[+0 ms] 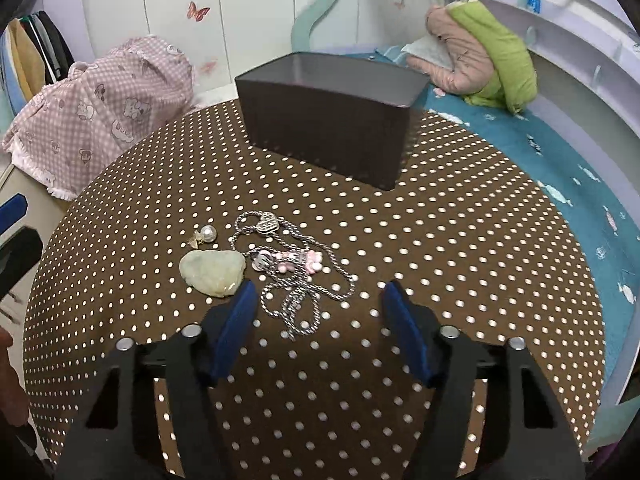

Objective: Organize jewelry

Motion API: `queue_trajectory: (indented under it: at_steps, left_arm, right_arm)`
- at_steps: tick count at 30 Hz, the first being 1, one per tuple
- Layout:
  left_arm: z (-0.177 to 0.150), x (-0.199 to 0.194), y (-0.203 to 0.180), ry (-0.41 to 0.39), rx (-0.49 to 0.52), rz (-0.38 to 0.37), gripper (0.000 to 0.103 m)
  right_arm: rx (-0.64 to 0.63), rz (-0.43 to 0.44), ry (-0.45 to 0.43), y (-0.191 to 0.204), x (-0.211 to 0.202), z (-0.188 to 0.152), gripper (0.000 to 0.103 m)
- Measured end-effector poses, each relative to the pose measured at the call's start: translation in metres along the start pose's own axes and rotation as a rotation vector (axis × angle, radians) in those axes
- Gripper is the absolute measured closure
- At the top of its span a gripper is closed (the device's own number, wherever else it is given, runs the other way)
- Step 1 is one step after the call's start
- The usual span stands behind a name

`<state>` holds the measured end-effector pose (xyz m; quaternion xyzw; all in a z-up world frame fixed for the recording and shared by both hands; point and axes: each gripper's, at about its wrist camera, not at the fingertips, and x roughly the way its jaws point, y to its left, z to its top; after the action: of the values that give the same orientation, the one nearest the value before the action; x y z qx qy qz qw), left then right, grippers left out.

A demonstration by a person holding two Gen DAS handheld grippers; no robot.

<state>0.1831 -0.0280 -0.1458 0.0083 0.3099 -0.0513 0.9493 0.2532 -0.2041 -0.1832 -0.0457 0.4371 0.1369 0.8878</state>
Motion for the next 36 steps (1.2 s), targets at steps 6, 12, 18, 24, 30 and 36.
queue_trajectory:
  at_steps: [6,12,18,24,30,36]
  left_arm:
    - [-0.002,0.004,0.000,0.015,0.002,-0.005,0.005]
    - [-0.001,0.010,0.001,0.025,0.009,-0.002,0.005]
    - [0.004,0.021,-0.003,0.037,0.031,0.001,0.005]
    - [0.011,0.035,-0.010,0.052,0.067,-0.002,0.005]
    - [0.023,0.065,-0.024,0.108,0.134,-0.054,0.005]
    - [0.029,0.109,-0.039,0.206,0.185,-0.063,0.006]
  right_arm:
    - [-0.062,-0.017,-0.011,0.007,-0.001,-0.002,0.087]
    - [-0.036,0.009,-0.041,-0.003,-0.013,-0.003,0.099]
    - [-0.019,0.030,-0.099,-0.012,-0.039,0.009,0.099]
    - [-0.020,0.050,-0.118,-0.014,-0.052,0.012,0.099]
    - [-0.020,0.056,-0.097,-0.014,-0.045,0.010,0.099]
    - [-0.018,0.066,-0.089,-0.012,-0.042,0.007,0.099]
